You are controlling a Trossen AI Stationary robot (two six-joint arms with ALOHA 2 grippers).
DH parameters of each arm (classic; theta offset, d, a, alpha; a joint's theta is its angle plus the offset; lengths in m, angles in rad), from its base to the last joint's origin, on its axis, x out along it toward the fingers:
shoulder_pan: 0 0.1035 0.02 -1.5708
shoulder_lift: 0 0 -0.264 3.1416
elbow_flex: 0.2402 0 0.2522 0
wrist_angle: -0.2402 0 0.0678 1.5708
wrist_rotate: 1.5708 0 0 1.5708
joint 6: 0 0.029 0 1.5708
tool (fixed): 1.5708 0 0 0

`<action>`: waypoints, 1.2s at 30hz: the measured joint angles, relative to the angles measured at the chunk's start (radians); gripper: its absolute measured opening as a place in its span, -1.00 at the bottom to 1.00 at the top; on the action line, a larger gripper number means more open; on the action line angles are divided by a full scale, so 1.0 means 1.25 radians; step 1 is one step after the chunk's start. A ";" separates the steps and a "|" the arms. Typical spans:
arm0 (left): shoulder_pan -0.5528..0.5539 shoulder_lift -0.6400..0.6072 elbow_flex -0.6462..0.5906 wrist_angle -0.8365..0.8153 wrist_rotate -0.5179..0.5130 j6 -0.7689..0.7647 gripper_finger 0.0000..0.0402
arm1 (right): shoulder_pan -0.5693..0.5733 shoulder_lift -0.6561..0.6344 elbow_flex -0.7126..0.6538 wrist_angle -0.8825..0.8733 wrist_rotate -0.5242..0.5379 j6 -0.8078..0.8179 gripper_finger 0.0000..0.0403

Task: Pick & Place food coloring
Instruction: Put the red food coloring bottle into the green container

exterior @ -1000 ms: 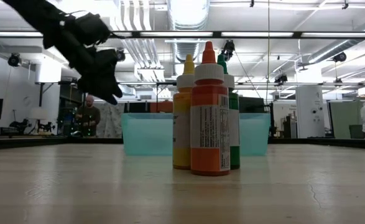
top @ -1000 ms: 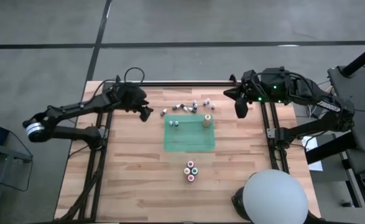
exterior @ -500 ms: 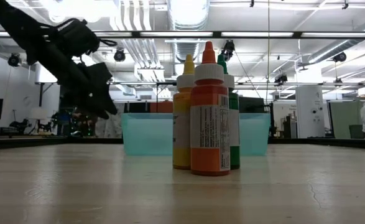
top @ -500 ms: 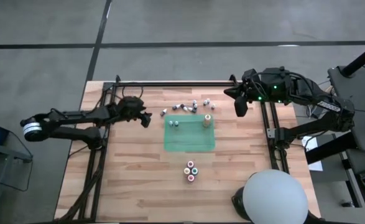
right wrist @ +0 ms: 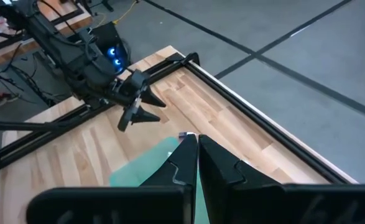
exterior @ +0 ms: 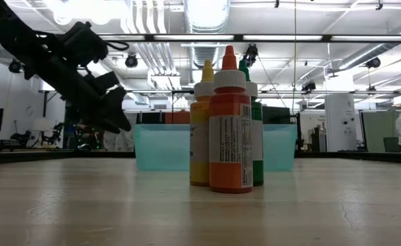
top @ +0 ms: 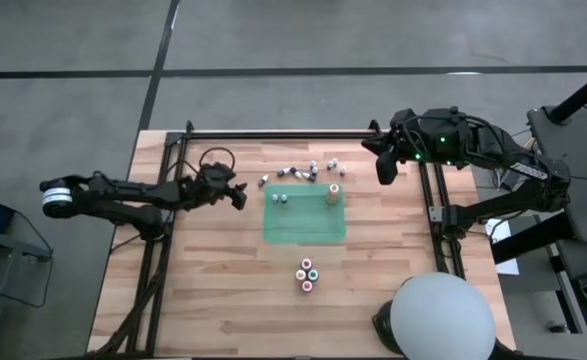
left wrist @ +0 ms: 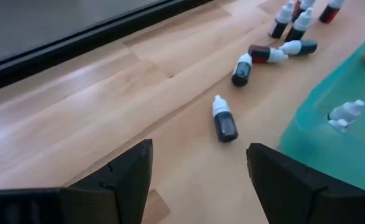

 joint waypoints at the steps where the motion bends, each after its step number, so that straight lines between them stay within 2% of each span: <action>1: -0.004 0.010 0.000 0.012 -0.007 -0.001 0.15 | 0.000 0.000 0.000 0.000 0.001 0.000 -0.96; 17: -0.029 0.244 0.003 0.244 -0.038 -0.027 0.15 | -0.001 0.000 0.000 0.000 0.031 -0.001 -0.96; 21: -0.030 0.298 0.003 0.280 -0.038 -0.063 0.15 | -0.002 0.000 0.000 0.000 0.038 -0.005 -0.96; 36: -0.033 0.462 0.031 0.399 -0.048 -0.062 0.15 | -0.006 0.000 0.000 0.000 0.038 -0.010 -0.96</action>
